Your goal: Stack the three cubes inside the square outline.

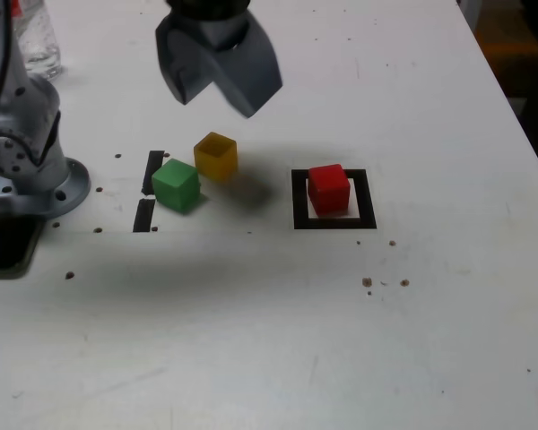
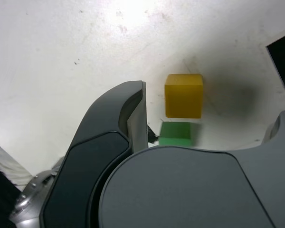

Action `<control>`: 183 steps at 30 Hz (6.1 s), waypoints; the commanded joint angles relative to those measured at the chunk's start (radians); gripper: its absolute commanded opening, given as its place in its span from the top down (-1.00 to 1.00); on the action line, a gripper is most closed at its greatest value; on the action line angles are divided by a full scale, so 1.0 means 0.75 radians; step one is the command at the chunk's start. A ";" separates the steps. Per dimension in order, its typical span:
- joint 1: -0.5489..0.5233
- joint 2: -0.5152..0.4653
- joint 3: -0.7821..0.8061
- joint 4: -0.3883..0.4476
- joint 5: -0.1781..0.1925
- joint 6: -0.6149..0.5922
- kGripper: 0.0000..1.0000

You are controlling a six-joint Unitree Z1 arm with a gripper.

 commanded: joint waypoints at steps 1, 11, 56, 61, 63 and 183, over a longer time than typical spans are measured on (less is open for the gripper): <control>-0.018 -0.015 0.033 -0.015 0.024 0.017 -0.91; -0.062 -0.041 0.209 -0.173 0.059 0.031 -0.91; -0.050 0.107 0.408 -0.555 0.049 -0.194 0.63; -0.050 0.097 0.408 -0.549 0.052 -0.209 0.63; -0.050 0.091 0.407 -0.546 0.052 -0.220 0.63; -0.279 0.412 -0.348 -0.240 0.008 -0.276 -0.22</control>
